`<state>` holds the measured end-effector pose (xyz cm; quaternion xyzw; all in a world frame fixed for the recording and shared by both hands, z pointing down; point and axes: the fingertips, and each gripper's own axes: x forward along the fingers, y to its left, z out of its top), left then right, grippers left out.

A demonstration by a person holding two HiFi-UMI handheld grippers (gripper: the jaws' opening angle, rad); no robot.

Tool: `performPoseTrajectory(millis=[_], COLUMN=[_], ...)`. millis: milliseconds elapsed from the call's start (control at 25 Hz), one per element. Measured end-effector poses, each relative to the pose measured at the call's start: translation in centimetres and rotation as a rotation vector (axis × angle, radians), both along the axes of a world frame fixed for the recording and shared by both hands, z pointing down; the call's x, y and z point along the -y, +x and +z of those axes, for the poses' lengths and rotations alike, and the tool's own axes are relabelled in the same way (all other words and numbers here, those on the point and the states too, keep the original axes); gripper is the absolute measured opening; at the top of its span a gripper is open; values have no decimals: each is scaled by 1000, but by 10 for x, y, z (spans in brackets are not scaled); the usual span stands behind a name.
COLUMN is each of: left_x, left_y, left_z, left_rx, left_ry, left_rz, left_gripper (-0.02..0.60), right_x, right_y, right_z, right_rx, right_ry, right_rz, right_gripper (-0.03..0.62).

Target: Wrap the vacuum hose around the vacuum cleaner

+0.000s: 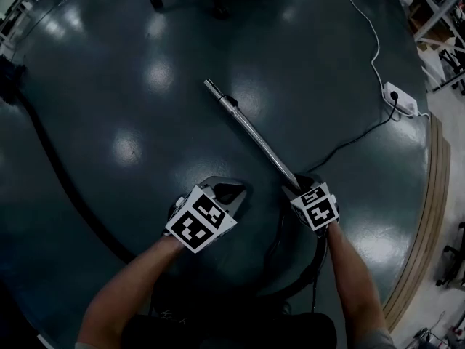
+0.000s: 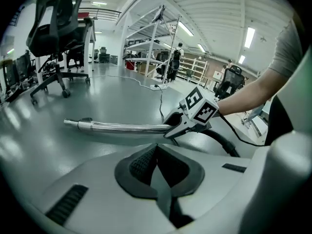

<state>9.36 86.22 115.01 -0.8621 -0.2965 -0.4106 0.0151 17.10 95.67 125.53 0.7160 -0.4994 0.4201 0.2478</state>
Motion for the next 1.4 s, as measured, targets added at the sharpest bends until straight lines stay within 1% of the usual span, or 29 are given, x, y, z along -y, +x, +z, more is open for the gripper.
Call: performPoseTrajectory(millis=[120,280,480,680,760,840,1000,1080,1200,1240,1400], left_x=[9,20,41,78,90,96,115,126,140,144,159], left_y=[5,6,4,-10,-18,-27,-37,-43,-56,-60,-87], left_z=[-16,-60,-130,-206,-238,-275,-358,-397,-450,-466,-528], left_rx=[-19,-45,-86,-118,-141,-167,-183,-195,-211,-212,-194], left_ry=[27,13,-3,47,79,110,145,164,209,225,282], left_rz=[35,51,10,-56,-57,-32,-12,0,48,71,175], left_gripper=[8,8,8,8,8,12,144,194,258,268,270], right_x=[10,27,55,93,106,118,142,154,171,177,200], right_y=[-1,-8,-17,-38,-48,-59,-80,-93,-117,-125,-156], right_z=[-29,-86,-166,-254,-289,-325,-404,-442,-496,-513,-581], right_rx=[-17,-41,-54,-67,-69,-66,-59,-53,-42,-40,-48], right_ry=[32,58,86,115,122,127,128,127,126,125,113], right_rz=[-10,-41,-85,-153,-180,-203,-245,-267,-306,-319,-385], right_gripper=[170,170,172,172,170,172,172,172,172,172,172])
